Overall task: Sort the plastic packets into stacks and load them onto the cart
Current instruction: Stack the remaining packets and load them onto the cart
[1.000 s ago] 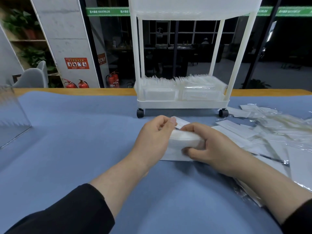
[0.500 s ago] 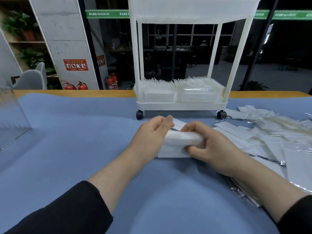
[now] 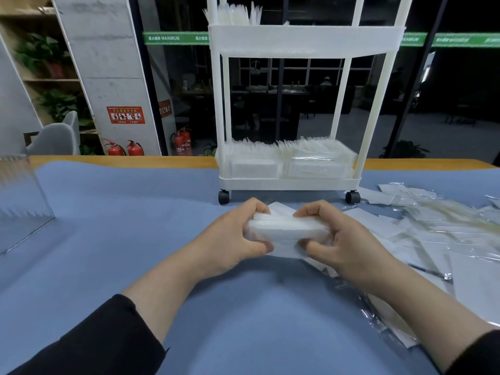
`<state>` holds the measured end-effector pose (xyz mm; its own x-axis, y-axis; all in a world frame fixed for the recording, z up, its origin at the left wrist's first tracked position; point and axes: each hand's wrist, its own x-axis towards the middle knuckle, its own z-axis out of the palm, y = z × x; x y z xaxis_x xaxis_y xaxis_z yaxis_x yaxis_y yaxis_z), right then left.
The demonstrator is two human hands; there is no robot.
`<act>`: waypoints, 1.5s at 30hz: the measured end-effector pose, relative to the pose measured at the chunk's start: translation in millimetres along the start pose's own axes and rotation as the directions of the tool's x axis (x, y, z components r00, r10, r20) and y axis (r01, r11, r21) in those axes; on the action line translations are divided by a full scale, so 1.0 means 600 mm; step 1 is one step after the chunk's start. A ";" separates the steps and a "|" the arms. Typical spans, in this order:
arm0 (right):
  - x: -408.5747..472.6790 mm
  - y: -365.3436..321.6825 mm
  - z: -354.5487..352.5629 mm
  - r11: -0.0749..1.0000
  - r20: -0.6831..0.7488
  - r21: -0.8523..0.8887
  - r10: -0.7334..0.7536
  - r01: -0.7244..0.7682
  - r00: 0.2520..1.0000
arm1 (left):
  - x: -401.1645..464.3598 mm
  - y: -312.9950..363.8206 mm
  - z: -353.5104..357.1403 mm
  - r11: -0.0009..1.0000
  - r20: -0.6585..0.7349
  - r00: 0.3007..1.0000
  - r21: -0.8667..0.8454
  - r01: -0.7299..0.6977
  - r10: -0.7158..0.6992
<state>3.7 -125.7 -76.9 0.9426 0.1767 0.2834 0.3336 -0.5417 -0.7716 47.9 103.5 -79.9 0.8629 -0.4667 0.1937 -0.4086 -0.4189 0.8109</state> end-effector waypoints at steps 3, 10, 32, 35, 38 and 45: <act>0.000 0.002 0.004 0.998 0.079 -0.033 0.058 -0.056 0.995 | 0.000 -0.004 -0.001 0.999 0.027 0.999 0.036 0.038 -0.039; -0.002 0.002 0.003 0.991 0.120 -0.128 0.061 -0.046 0.991 | 0.001 -0.008 0.003 0.990 0.063 0.994 0.112 0.084 -0.092; 0.180 -0.316 -0.271 0.956 0.173 -0.285 -0.020 0.070 0.985 | 0.132 0.300 -0.201 0.953 -0.086 0.987 -0.261 -0.151 0.133; 0.213 -0.378 -0.304 0.951 0.130 -0.310 0.033 0.009 0.991 | 0.157 0.356 -0.245 0.961 -0.098 0.990 -0.251 -0.120 0.098; 0.239 -0.421 -0.342 0.936 0.099 -0.333 0.159 -0.118 0.982 | 0.176 0.391 -0.280 0.955 -0.119 0.992 -0.287 -0.072 0.039; 0.285 -0.469 -0.413 0.840 -0.144 -0.350 0.388 -0.414 0.910 | 0.186 0.440 -0.353 0.945 -0.227 0.961 -0.317 0.081 -0.159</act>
<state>66.9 -146.7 329.6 0.9849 -0.1680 0.0407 -0.1158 -0.8161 -0.5662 99.2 106.0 272.7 0.9615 -0.2052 0.1826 -0.2217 -0.1873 0.9570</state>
